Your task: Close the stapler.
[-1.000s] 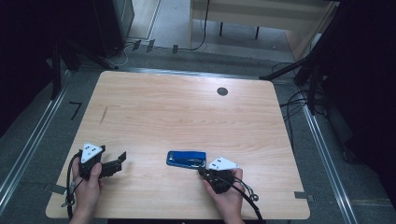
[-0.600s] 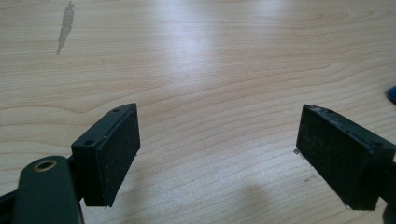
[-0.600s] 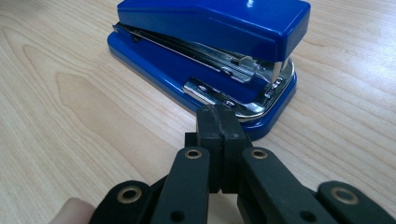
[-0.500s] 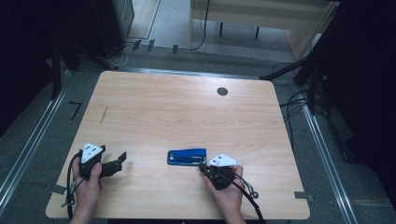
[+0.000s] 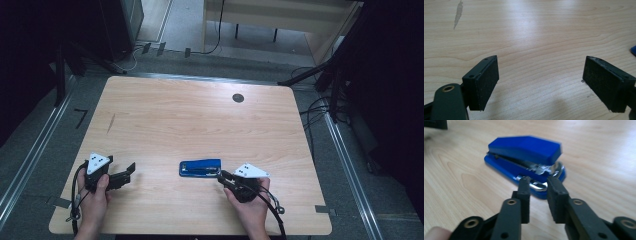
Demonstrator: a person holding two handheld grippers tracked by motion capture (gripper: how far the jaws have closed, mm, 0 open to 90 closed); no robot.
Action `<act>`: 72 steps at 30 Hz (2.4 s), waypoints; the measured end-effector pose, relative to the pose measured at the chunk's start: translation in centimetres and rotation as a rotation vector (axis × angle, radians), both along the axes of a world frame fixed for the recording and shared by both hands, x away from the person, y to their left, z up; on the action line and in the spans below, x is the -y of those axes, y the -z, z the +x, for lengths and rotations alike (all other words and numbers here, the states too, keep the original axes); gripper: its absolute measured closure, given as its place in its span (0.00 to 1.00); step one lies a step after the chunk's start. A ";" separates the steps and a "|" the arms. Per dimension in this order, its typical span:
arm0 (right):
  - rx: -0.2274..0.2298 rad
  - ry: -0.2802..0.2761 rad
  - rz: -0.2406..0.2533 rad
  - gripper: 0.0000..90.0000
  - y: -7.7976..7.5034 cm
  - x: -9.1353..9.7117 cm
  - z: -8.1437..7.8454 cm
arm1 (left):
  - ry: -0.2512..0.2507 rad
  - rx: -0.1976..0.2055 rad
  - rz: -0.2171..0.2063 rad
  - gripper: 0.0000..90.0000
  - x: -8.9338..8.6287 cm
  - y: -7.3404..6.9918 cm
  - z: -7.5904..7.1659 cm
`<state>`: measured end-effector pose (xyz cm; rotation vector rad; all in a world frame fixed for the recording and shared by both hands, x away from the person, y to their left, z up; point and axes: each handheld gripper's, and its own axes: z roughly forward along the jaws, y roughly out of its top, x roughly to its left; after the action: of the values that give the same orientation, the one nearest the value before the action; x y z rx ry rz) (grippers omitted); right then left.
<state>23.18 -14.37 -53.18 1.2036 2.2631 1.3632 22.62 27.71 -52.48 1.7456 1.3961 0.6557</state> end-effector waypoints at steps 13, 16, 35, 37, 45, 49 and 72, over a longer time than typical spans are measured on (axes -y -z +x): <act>0.031 0.057 0.049 0.27 -1.5 4.0 0.5 | -0.003 0.003 -0.005 0.16 0.0 0.0 0.0; 0.056 0.063 0.058 0.24 -1.8 4.8 0.5 | -0.003 0.004 -0.005 0.16 0.0 0.0 0.0; 0.082 0.173 0.052 0.00 -1.9 10.0 0.3 | -0.005 0.008 -0.003 0.16 0.0 0.0 -0.1; 0.085 0.183 0.047 0.00 -1.9 10.5 0.2 | -0.005 0.007 -0.004 0.16 0.0 0.0 -0.1; 0.082 0.206 0.056 0.00 -1.8 13.3 0.0 | -0.006 0.007 -0.004 0.16 0.0 0.0 -0.1; 0.092 0.221 0.056 0.00 -1.8 14.6 -0.2 | -0.006 0.007 -0.002 0.16 0.0 0.0 -0.1; 0.093 0.338 0.077 0.00 -0.4 22.9 -2.5 | -0.008 0.009 0.006 0.16 0.1 0.0 -0.1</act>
<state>20.67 -37.23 -52.76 1.4361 1.8547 1.3514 22.51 27.64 -52.48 1.7411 1.3974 0.6720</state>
